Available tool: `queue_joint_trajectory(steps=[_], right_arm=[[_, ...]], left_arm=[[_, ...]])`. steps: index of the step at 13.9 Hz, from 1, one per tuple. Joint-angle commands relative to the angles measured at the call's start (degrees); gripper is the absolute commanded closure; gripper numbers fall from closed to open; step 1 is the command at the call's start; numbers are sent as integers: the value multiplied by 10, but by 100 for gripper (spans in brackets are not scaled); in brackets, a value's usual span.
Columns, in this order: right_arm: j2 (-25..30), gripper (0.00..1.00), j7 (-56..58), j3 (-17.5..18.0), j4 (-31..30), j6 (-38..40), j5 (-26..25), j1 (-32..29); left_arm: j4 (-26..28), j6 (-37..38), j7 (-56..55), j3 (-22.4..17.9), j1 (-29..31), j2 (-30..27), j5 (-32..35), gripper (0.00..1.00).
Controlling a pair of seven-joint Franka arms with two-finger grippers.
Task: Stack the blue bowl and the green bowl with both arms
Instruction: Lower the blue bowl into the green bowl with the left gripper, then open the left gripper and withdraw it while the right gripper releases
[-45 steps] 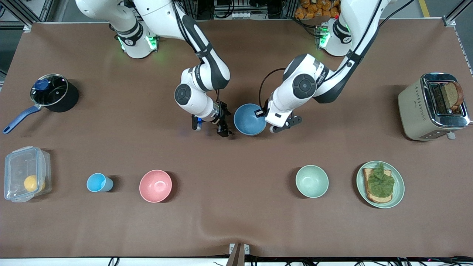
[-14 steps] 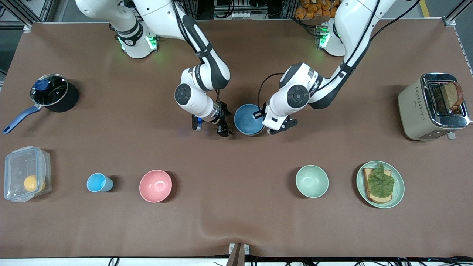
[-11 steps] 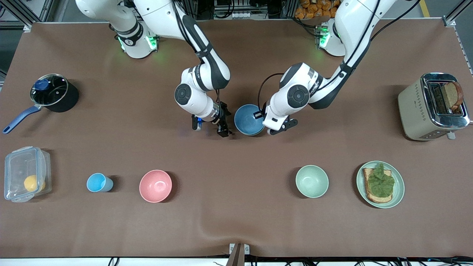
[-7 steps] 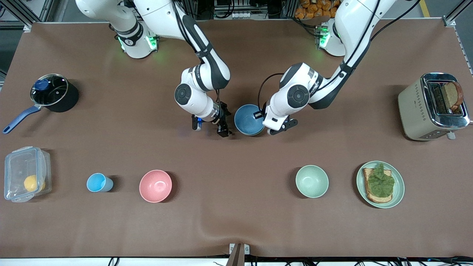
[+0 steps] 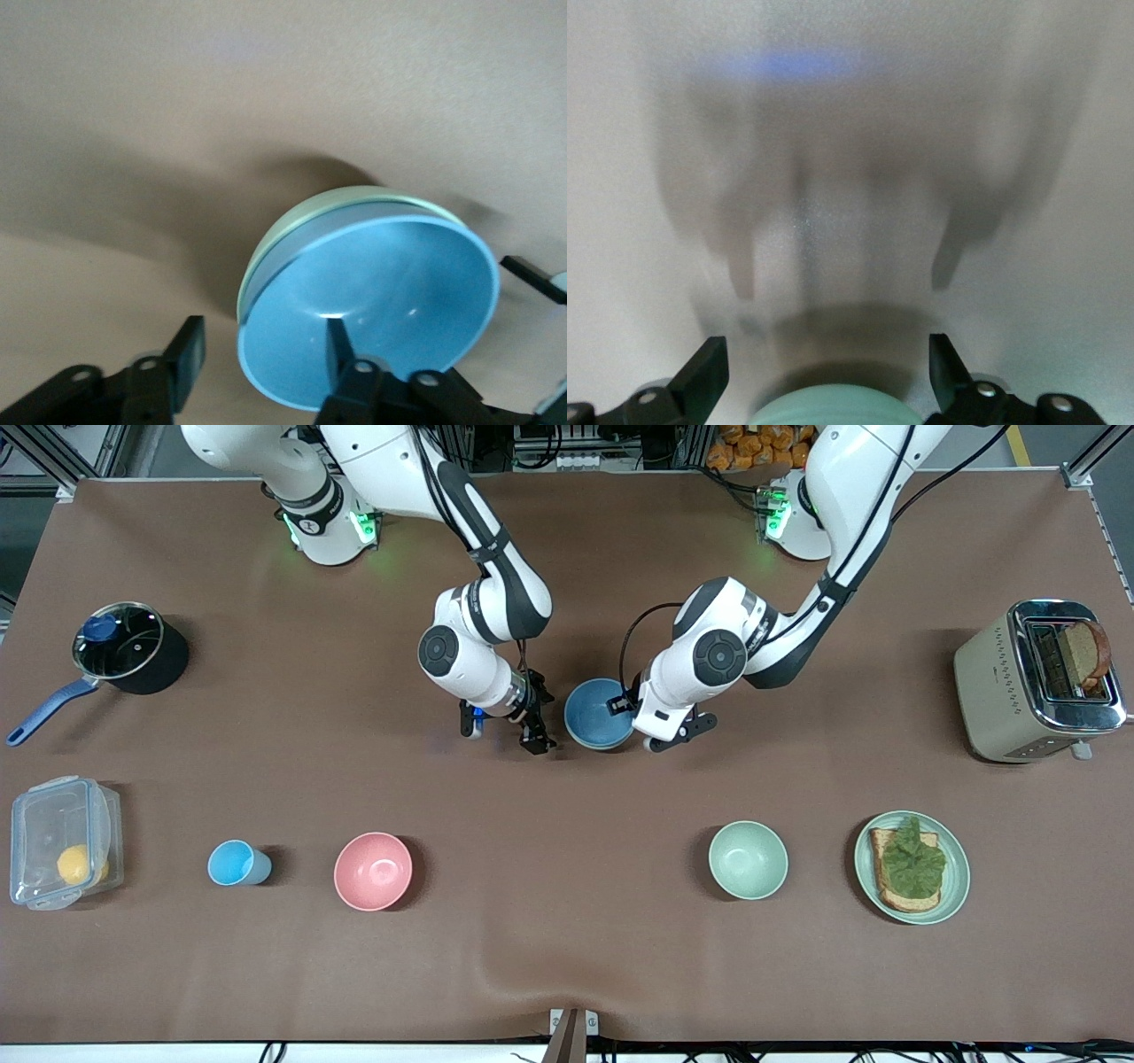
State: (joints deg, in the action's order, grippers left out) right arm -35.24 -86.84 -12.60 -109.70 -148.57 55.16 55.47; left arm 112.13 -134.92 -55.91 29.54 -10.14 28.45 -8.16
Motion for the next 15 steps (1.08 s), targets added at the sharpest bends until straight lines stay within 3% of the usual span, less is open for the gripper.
queue_joint_trajectory(steps=[1,8,10,13,15], right_arm=[[1,0,14,0,-3,-4,19,1],[19,0,40,-3,-24,9,18,-4],[34,0,54,-11,-35,27,17,-10],[64,0,88,-20,-52,95,9,-35],[95,0,107,-52,-66,145,-7,-37]], left_arm=[[3,12,-3,2,20,-51,14,0],[-14,73,2,1,93,-179,17,0],[-48,123,4,-1,125,-198,36,0],[-133,236,28,0,141,-198,118,0],[-161,272,67,0,167,-202,122,0]])
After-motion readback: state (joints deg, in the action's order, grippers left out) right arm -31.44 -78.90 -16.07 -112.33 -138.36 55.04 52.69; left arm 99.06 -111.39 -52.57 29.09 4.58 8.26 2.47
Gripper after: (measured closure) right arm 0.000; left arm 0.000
